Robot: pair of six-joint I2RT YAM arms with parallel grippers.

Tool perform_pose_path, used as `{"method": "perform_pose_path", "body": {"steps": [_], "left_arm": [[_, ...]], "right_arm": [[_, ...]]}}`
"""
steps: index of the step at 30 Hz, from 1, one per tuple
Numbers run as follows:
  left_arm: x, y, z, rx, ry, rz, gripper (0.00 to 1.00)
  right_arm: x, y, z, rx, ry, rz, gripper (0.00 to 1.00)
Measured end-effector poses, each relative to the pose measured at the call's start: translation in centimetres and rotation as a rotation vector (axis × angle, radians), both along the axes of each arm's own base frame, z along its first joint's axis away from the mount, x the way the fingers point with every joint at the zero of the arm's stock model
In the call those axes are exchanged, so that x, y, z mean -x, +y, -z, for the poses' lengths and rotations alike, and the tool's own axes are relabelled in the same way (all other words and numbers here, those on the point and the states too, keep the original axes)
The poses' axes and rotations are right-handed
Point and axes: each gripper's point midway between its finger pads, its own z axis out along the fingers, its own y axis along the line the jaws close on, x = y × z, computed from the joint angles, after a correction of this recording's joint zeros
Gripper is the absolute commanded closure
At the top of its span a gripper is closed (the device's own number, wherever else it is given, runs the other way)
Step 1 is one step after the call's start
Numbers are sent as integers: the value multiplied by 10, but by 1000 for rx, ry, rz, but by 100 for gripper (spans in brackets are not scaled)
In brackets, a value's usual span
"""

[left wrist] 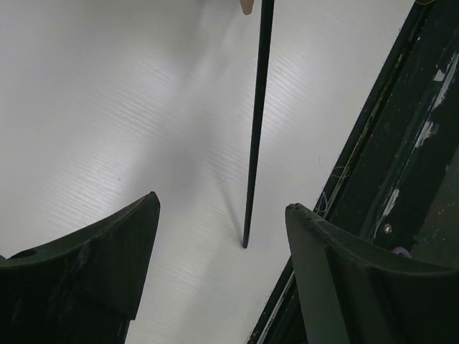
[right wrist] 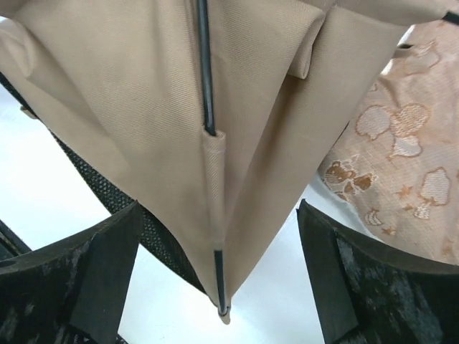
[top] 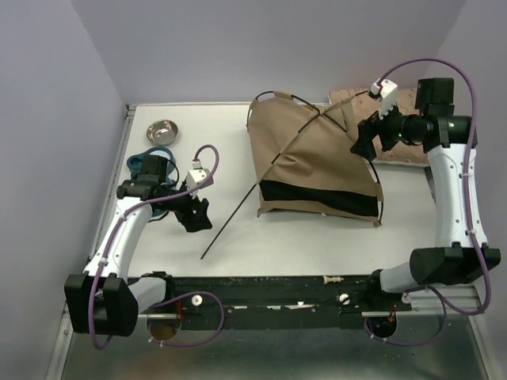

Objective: Set up the pet tent

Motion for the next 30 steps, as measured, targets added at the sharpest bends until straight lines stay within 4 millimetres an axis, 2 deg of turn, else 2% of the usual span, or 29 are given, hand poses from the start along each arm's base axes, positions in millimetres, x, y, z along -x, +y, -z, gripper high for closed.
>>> {"method": "perform_pose_path", "body": {"steps": [3,6,7,9,11,13,16,19,20,22,23,25,26,30], "left_arm": [[6,0,1,-16,-2,49,19],[13,2,8,-37,25,99,18],[15,3,10,-41,30,106,17],[16,4,11,-44,21,107,17],[17,3,10,-49,-14,108,17],[22,0,10,-55,-34,138,17],[29,-9,18,-65,-43,200,18],[36,-15,36,-79,-26,231,21],[38,-17,41,-81,-14,237,22],[36,-22,49,-82,-3,243,23],[34,-23,51,-82,-1,241,23],[28,-27,54,-78,-5,232,23],[25,-28,55,-75,-10,225,23],[13,-33,57,-59,-7,182,23]], "right_arm": [[15,3,-19,-7,-76,-21,4],[37,17,-42,-6,-176,-110,4],[45,25,-48,4,-209,-156,4],[66,58,-56,13,-266,-294,5],[91,92,-55,5,-285,-437,8],[108,112,-49,-8,-279,-531,10],[116,127,-25,-16,-259,-597,12],[129,138,29,4,-260,-668,16],[138,143,48,15,-270,-703,19],[153,151,82,43,-312,-784,33],[158,156,96,60,-341,-819,36],[160,167,116,92,-412,-862,35],[157,173,123,105,-454,-871,28],[146,194,147,155,-616,-885,24]]}}
